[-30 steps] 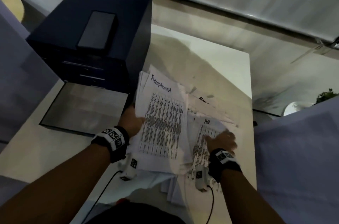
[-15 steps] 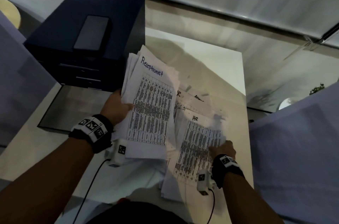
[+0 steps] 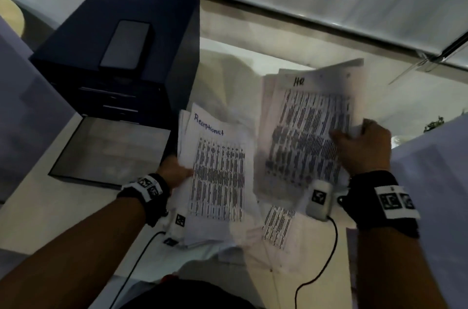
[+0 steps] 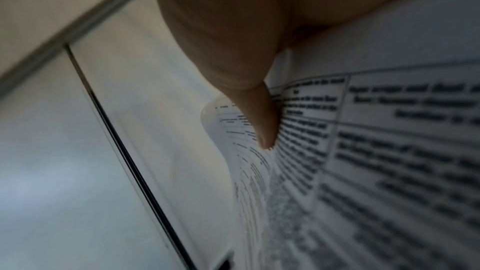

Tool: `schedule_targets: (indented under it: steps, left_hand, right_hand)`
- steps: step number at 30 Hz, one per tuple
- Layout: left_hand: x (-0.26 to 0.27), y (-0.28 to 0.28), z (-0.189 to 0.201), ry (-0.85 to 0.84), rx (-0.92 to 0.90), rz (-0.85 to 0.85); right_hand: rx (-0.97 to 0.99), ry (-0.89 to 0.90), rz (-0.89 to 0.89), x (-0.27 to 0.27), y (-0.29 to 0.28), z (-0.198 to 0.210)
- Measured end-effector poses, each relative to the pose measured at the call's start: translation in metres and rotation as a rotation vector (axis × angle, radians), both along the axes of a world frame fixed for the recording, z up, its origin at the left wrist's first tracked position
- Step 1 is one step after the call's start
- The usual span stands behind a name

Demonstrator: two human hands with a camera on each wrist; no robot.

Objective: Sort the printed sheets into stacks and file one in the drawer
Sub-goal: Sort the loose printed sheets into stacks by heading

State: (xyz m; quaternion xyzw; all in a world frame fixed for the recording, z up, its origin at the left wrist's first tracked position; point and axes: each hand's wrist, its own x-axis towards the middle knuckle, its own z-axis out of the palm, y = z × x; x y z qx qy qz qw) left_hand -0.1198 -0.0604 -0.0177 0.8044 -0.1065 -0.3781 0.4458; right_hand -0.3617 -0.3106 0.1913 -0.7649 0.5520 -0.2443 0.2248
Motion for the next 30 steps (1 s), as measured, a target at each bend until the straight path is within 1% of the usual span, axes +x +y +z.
schedule_targets:
  steps: [1,3,4,6,9,10,12,15,17,19,20,22,24,25,26,28,30]
  left_hand:
    - [-0.003,0.0,-0.009,-0.003,0.051,-0.009]
    - [-0.006,0.002,-0.017,0.002,0.087,-0.028]
    - [-0.007,0.002,-0.018,0.0,0.077,-0.023]
    - [-0.006,0.002,-0.017,-0.015,0.075,-0.008]
    - [-0.004,0.002,-0.02,0.007,0.124,0.006]
    - [-0.005,0.001,-0.019,0.014,0.123,0.019]
    - [-0.005,-0.001,-0.018,0.035,0.093,0.058]
    - [-0.01,-0.004,-0.014,0.076,0.089,0.042]
    - [-0.014,-0.004,-0.017,0.017,0.139,0.012]
    - [-0.016,-0.004,-0.017,-0.105,0.15,-0.018]
    - [-0.016,-0.004,-0.015,-0.152,0.133,-0.022]
    - [-0.013,-0.004,-0.007,-0.196,0.063,-0.011]
    - [-0.008,-0.005,0.004,-0.21,-0.018,-0.017]
    - [-0.006,-0.004,0.012,-0.216,-0.042,-0.033]
    - [-0.003,-0.004,0.019,-0.224,-0.06,-0.047]
    - [0.001,-0.002,0.031,-0.234,-0.069,-0.048]
    - [0.007,-0.001,0.041,-0.246,-0.074,-0.025]
  right_hand:
    - [0.011,-0.036,0.027,0.003,-0.001,0.003]
    - [0.065,-0.05,0.072,0.012,-0.001,-0.013]
    - [0.125,-0.045,0.09,0.017,0.0,-0.03]
    - [0.267,-0.038,0.108,0.026,0.003,-0.075]
    - [0.543,0.003,0.032,0.041,0.017,-0.143]
    - [0.605,0.046,0.024,0.044,0.022,-0.162]
    - [0.624,0.143,0.038,0.05,0.033,-0.186]
    - [0.579,0.216,0.115,0.062,0.052,-0.199]
    - [0.583,0.236,0.191,0.073,0.065,-0.204]
    - [0.545,0.253,0.22,0.078,0.073,-0.206]
    - [0.505,0.287,0.187,0.077,0.072,-0.205]
    - [0.481,0.376,0.0,0.067,0.064,-0.2]
    - [0.571,0.417,-0.213,0.053,0.056,-0.202]
    - [0.61,0.437,-0.26,0.048,0.055,-0.203]
    - [0.626,0.47,-0.261,0.046,0.055,-0.207]
    - [0.641,0.515,-0.192,0.047,0.058,-0.214]
    - [0.666,0.505,-0.137,0.053,0.06,-0.22]
